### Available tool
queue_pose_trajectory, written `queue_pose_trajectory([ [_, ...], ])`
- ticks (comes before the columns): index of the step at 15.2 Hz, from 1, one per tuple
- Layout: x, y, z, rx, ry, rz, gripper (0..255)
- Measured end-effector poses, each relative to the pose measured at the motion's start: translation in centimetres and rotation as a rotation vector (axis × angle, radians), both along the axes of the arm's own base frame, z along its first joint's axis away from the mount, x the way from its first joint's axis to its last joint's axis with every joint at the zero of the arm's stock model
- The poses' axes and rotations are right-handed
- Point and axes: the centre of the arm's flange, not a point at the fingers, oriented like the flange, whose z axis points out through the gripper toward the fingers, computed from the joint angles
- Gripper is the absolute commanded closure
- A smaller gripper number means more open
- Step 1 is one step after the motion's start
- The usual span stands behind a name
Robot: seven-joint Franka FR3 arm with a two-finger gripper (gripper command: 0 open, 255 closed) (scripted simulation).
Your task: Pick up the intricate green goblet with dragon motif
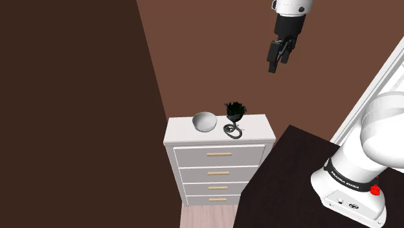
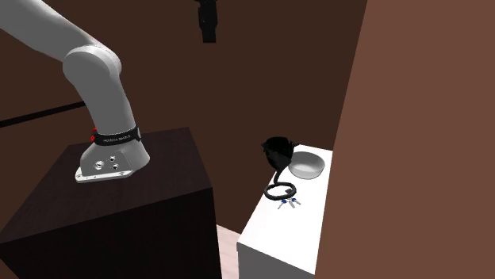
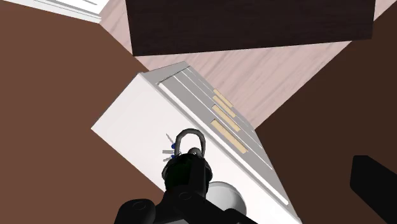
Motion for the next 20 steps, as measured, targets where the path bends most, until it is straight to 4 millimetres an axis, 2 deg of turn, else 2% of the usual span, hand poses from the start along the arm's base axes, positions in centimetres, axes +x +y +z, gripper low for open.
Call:
queue_pose_trajectory([
  [1,0.0,0.0,0.0,0.000,0.000,0.000,0],
  [3,1.0,-0.1,-1.3,0.000,0.001,-0.003,0],
  [9,4.9,-1.2,-7.4,-0.003,0.000,-0.015,0],
  [11,6.0,-1.5,-10.0,-0.003,0.000,-0.019,0],
  [20,13.1,-3.2,-19.5,-0.007,-0.003,-0.038,0],
])
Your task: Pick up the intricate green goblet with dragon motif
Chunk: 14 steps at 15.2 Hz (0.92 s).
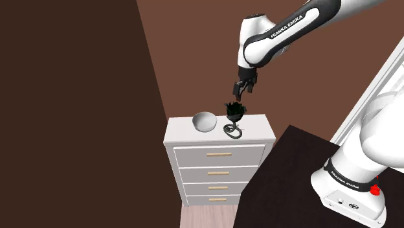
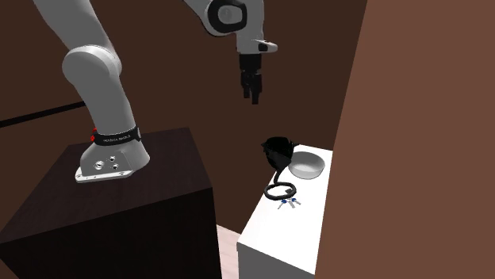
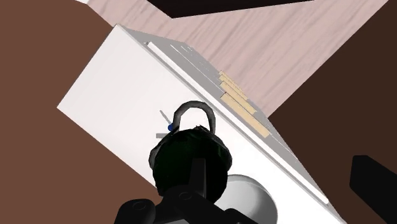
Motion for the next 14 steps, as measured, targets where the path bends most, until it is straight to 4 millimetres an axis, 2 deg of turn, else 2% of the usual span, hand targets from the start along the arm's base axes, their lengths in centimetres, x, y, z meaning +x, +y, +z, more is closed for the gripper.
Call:
queue_pose_trajectory([
  [7,4.5,-1.7,-7.7,-0.003,-0.002,-0.015,0],
  [9,6.3,-2.2,-9.9,-0.004,-0.003,-0.020,0],
  [14,8.9,-3.3,-14.1,-0.006,-0.004,-0.028,0],
])
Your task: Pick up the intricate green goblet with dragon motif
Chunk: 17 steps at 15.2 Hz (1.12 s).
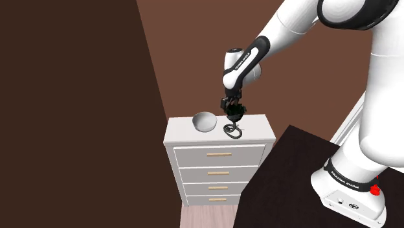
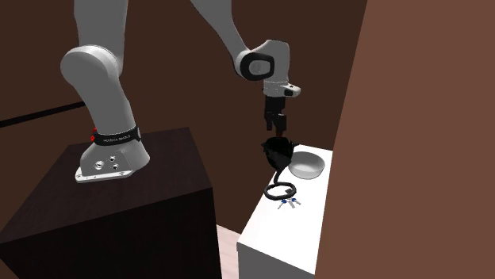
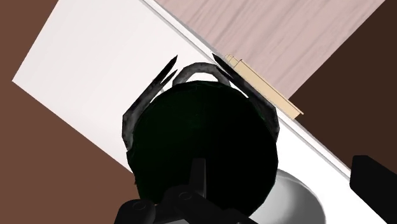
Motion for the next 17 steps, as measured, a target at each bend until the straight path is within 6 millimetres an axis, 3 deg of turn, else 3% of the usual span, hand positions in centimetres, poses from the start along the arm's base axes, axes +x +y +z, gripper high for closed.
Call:
queue_pose_trajectory([
  [7,0.2,0.1,-3.9,0.000,0.000,-0.001,0],
  [8,0.3,0.1,-4.1,0.000,0.000,-0.001,255],
  [17,0.4,0.0,-4.2,0.000,-0.001,-0.001,255],
])
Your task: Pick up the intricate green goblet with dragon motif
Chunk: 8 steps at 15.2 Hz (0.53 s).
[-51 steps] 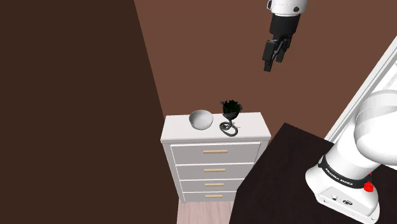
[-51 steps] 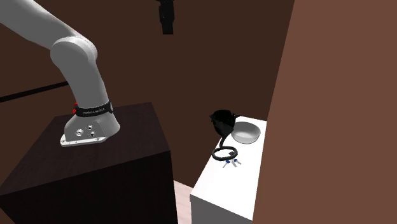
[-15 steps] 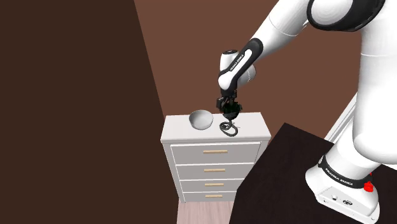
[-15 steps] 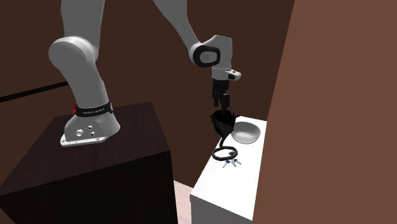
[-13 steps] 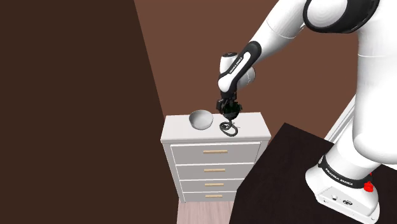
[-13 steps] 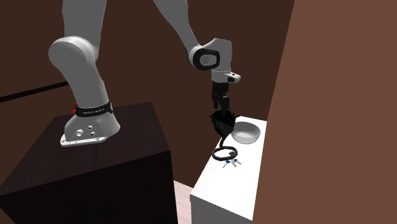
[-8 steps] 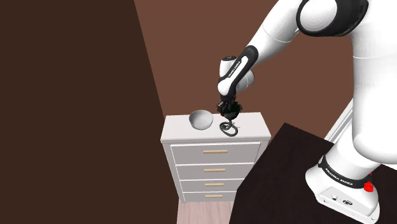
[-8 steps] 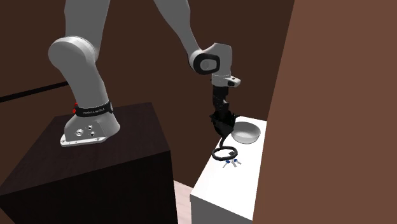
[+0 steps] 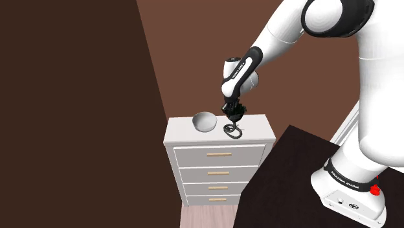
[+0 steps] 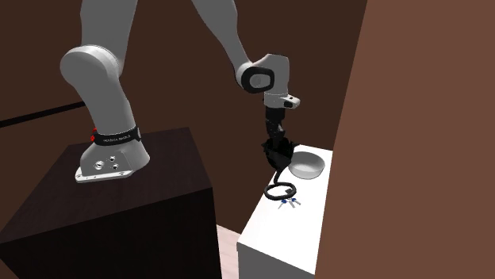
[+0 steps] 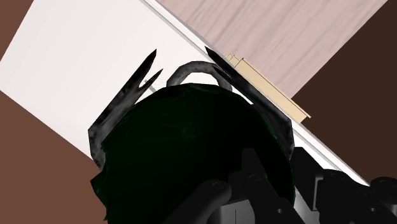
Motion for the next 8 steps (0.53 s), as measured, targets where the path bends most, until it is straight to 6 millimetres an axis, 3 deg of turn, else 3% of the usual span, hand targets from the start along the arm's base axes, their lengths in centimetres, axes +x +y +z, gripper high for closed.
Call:
queue_pose_trajectory([
  [8,-0.1,0.1,3.2,0.000,0.001,0.000,255],
])
